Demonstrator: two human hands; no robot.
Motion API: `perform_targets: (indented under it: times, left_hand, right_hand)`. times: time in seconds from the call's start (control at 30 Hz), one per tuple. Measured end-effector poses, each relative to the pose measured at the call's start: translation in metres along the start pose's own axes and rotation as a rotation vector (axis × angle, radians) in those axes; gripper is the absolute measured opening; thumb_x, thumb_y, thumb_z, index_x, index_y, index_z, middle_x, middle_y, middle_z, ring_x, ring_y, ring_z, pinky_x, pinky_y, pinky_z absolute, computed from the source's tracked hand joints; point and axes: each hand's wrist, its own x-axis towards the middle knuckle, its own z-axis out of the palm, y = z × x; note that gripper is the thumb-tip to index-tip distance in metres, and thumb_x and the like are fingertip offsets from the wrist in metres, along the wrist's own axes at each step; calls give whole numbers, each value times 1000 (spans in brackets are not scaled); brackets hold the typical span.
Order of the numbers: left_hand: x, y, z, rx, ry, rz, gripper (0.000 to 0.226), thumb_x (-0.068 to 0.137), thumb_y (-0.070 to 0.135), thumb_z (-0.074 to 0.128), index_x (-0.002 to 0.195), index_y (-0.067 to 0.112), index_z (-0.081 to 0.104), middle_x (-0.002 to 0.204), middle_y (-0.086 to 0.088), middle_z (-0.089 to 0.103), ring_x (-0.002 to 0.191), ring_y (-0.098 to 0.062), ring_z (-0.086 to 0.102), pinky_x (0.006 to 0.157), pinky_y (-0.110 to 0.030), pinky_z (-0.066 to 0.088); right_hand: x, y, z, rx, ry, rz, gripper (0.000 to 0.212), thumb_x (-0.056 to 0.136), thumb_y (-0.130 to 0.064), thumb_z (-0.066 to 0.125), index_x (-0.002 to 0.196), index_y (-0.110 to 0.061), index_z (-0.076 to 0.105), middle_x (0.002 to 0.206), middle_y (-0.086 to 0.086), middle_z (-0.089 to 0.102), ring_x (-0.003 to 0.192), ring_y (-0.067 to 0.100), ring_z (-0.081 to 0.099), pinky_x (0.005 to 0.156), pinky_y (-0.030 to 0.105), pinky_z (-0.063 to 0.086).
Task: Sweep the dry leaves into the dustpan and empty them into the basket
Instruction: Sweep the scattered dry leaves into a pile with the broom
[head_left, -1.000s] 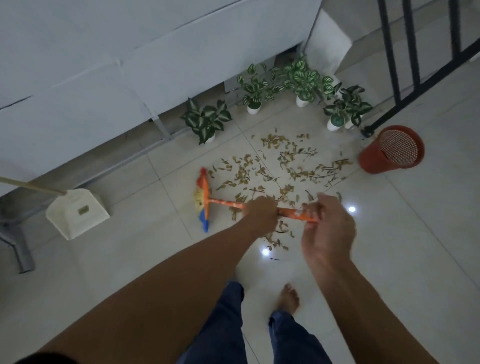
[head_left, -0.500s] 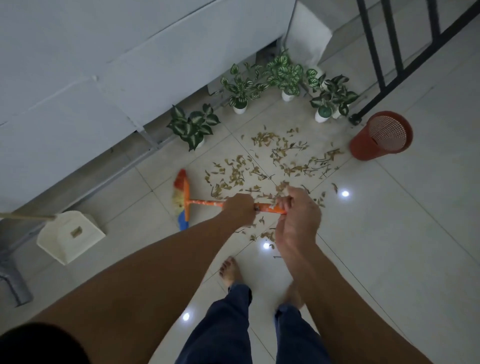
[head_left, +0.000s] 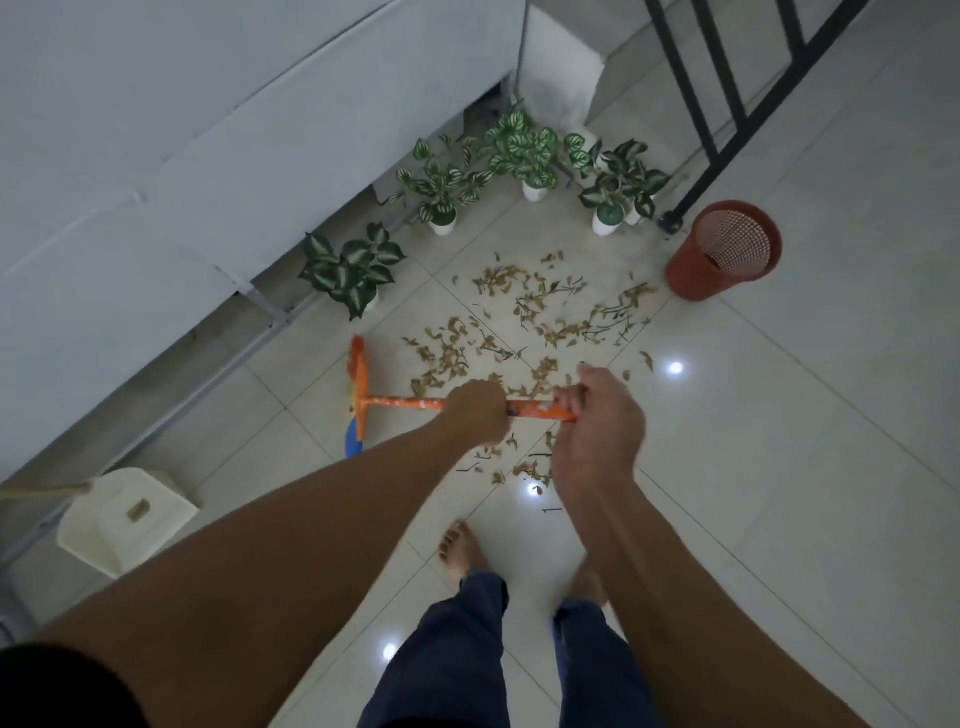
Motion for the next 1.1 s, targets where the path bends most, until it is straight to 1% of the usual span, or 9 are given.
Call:
perform_targets:
  times: [0.1,0.2,0.27,0.4,0.53,0.6,0.7,0.9,1.1]
  left_hand:
    - [3,9,4,3,-30,47,27,102,24,53,77,13,55,69,1,53,59,-13,53,57,-25,49]
    - [-1,47,13,-10,-47,139,23,99,17,53,76,13,55,73,0,56,65,-17,59,65,-31,57]
    - [-6,71,14,1,-37,221,20,98,16,53,78,14,54,73,1,54,66,-17,58,62,-31,54]
    - [-17,88,6,54,-1,297,18,99,22,52,83,14,53,73,2,52,65,-17,53,59,-30,44]
    - [-18,64,9,83,28,177,25,98,17,54,74,16,49,71,3,54,61,-14,55,61,-27,50]
    - [-19,50,16,87,25,116,27,96,13,56,71,16,47,71,4,52,58,-11,52,52,-23,44]
    - [-24,45,34,87,15,70,27,95,12,56,70,16,46,71,3,50,59,-11,50,49,-23,39]
    - [-50,116,67,41,31,205,8,93,20,58,90,13,58,84,-2,56,79,-24,61,63,-32,46]
    - [-94,161,82,192,190,235,18,96,34,58,101,17,63,79,1,55,75,-22,56,66,-32,46]
  right_hand:
    - [4,6,-12,7,69,-1,49,89,3,59,47,-22,51,46,-4,33,51,13,37,87,36,50]
    - [3,-17,-40,-66,104,-63,47,90,1,57,50,-21,47,48,-4,33,52,13,39,85,35,49]
    - [-5,-40,-56,-65,61,-101,57,92,2,53,41,-22,46,45,-4,33,50,13,38,89,36,50]
    - [-21,-67,-63,-19,10,-130,59,94,3,50,39,-20,49,44,-4,32,48,12,37,98,38,46]
    - [-21,-49,-52,79,7,-104,52,92,7,49,46,-17,44,42,-4,28,46,12,34,86,34,48]
    - [-18,-31,-51,79,19,-73,52,92,8,49,47,-17,42,42,-5,28,45,11,33,76,31,46]
    - [-15,-10,-62,2,39,-62,54,91,8,50,44,-17,41,42,-6,28,49,13,31,84,36,49]
    - [-22,-48,-127,-135,63,-177,52,91,4,51,44,-17,55,43,-5,31,51,14,33,95,41,50]
    - [-48,-94,-177,36,35,-212,55,90,6,50,41,-19,48,45,-3,27,45,15,34,78,36,47]
